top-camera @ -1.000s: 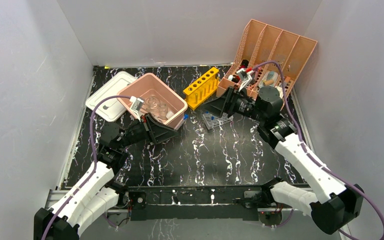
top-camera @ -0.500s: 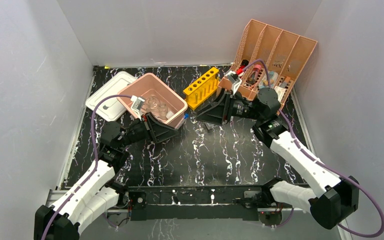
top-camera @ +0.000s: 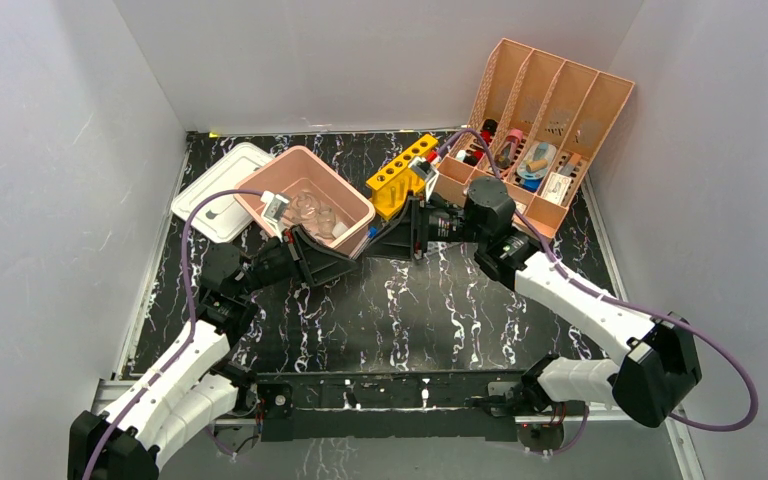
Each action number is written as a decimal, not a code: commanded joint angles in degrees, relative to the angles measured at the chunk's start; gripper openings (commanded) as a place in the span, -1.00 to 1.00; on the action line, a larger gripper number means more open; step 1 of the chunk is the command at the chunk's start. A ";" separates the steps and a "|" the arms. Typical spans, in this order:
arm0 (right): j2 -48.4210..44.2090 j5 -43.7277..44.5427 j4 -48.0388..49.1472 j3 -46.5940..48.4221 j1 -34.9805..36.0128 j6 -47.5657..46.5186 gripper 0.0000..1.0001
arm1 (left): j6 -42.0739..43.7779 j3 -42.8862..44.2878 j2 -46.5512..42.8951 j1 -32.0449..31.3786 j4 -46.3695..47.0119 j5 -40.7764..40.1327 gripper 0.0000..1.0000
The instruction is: Organize the chemistry lab equipment
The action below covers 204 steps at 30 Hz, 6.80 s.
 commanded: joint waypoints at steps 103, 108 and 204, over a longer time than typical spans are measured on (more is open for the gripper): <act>6.75 51.19 -17.86 -1.45 -12.89 -34.86 -0.69 | 15.57 0.89 -0.92 0.14 -19.94 -2.06 0.06; 8.62 51.73 -17.01 -2.02 -12.89 -35.41 -0.69 | 15.80 0.95 -0.87 0.16 -20.34 -2.19 0.06; 4.49 61.35 -15.95 0.85 -5.64 -41.66 0.17 | 17.50 -1.14 -0.03 0.22 -20.06 -5.18 0.23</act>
